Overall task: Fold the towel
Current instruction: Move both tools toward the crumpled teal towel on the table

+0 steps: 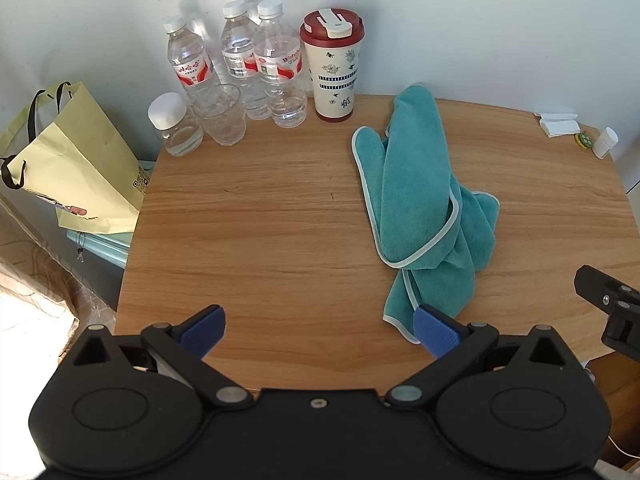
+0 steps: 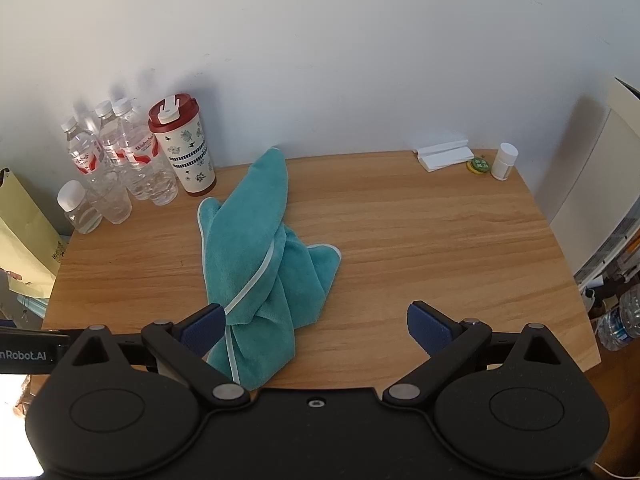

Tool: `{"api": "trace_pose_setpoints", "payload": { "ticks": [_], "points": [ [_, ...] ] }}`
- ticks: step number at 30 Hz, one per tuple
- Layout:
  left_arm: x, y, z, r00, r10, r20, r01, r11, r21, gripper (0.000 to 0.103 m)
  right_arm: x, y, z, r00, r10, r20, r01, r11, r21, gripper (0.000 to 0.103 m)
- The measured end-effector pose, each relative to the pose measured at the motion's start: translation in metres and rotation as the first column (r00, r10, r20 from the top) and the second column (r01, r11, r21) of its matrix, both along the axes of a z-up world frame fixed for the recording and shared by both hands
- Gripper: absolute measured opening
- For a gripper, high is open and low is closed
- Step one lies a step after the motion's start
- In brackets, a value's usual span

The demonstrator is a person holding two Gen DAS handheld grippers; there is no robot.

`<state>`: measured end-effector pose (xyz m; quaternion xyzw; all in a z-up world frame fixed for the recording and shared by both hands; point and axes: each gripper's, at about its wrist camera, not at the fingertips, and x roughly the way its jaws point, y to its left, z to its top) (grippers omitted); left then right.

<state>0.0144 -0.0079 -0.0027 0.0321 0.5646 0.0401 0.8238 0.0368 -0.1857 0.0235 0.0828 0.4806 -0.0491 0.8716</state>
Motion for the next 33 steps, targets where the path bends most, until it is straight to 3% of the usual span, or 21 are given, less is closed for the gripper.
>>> {"api": "trace_pose_setpoints", "payload": {
  "ticks": [24, 33],
  "points": [
    [0.002, -0.004, -0.004, 1.000, 0.021, -0.019, -0.020, 1.000, 0.018, 0.103, 0.008, -0.005, -0.006, 1.000, 0.026, -0.017, -0.025, 1.000, 0.016, 0.100],
    [-0.001, -0.002, -0.010, 0.999, 0.025, -0.044, -0.024, 0.999, 0.028, 0.103, 0.003, 0.005, -0.005, 0.995, 0.099, 0.023, -0.100, 0.994, 0.041, 0.100]
  ]
}}
